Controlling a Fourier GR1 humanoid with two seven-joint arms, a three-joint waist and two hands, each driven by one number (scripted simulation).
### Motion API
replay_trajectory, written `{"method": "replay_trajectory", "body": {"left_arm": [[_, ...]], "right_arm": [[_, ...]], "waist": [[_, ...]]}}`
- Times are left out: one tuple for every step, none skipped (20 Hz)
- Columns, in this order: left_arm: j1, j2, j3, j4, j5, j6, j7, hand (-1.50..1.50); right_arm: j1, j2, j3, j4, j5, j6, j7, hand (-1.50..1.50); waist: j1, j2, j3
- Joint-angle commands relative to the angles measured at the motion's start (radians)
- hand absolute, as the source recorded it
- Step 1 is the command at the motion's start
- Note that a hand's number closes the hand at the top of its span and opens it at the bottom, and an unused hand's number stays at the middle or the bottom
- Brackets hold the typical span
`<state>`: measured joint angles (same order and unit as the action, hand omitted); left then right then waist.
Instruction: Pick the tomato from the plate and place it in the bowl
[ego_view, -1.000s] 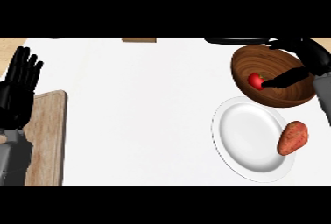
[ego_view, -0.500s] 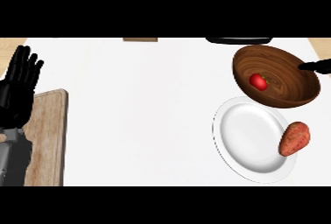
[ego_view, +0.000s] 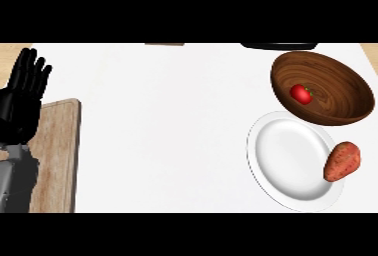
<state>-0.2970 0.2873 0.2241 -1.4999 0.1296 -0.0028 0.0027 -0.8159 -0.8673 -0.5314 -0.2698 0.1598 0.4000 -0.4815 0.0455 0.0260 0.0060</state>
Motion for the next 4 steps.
{"method": "replay_trajectory", "body": {"left_arm": [[0.001, 0.011, 0.001, -0.023, 0.005, -0.011, 0.006, 0.0], [-0.058, 0.004, 0.003, 0.048, -0.003, 0.006, 0.0, 0.0], [0.002, -0.005, -0.001, 0.022, 0.002, -0.01, -0.021, 0.0], [-0.016, -0.024, -0.018, -0.004, -0.011, 0.021, 0.008, 0.0]], "right_arm": [[0.052, -0.079, -0.037, 0.061, -0.025, 0.098, -0.07, -1.5], [0.058, -0.064, -0.025, 0.055, -0.012, 0.094, -0.095, -1.5], [0.056, -0.115, -0.046, 0.071, -0.028, 0.116, -0.077, -1.5], [0.1, -0.097, -0.039, 0.075, -0.021, 0.125, -0.124, -1.5]], "waist": [[0.006, 0.001, 0.002], [-0.005, 0.012, 0.003], [0.008, 0.009, 0.003], [0.005, 0.009, 0.006]]}}
